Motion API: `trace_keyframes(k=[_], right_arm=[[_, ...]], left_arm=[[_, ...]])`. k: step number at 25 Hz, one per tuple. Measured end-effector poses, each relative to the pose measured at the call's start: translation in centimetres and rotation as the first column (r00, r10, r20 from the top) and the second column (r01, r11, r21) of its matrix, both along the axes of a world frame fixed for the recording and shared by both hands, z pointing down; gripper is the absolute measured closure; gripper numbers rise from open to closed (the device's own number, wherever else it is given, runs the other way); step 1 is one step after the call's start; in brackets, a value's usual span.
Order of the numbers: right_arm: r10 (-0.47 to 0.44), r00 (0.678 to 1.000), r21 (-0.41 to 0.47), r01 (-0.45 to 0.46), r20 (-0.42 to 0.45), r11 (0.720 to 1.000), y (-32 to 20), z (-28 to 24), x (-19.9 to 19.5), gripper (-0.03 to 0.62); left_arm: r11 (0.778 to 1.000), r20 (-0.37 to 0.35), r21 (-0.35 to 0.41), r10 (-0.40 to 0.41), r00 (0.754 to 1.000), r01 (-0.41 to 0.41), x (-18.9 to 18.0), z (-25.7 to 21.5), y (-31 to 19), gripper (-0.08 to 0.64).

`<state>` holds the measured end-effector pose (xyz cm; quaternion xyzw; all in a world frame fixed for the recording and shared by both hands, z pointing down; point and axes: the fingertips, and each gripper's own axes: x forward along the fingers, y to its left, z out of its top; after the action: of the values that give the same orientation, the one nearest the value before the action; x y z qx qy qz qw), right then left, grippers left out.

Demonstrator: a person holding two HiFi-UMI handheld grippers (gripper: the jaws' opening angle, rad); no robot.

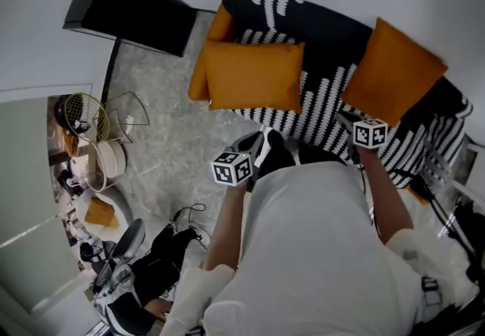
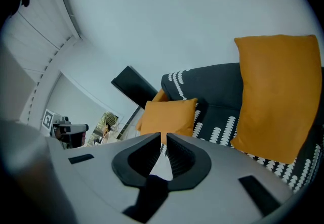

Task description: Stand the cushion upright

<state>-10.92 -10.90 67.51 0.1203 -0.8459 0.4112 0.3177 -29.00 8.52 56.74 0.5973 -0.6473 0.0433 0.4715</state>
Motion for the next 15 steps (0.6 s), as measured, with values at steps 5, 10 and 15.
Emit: trace_keyframes(k=[5,10,15], right_arm=[[-0.010,1.000,-0.034,0.010,-0.002,0.999,0.1,1.6,-0.9,0.552],[0.012,1.000,-0.072,-0.013,-0.008,0.997,0.2,3.9,-2.1,0.551],[0.033,0.999,-0.079,-0.035,-0.028,0.996,-0.6,8.2,-4.0,0.524]], left_arm=[[1.000,-0.001,-0.014,0.010,1.000,-0.010,-1.0,0.3,-1.1,0.558],[0.999,-0.016,-0.037,0.026,1.000,-0.026,-2.4,1.6,-1.6,0.558],[0.998,-0.019,-0.046,0.043,0.999,-0.044,-4.5,4.7,-2.7,0.558]])
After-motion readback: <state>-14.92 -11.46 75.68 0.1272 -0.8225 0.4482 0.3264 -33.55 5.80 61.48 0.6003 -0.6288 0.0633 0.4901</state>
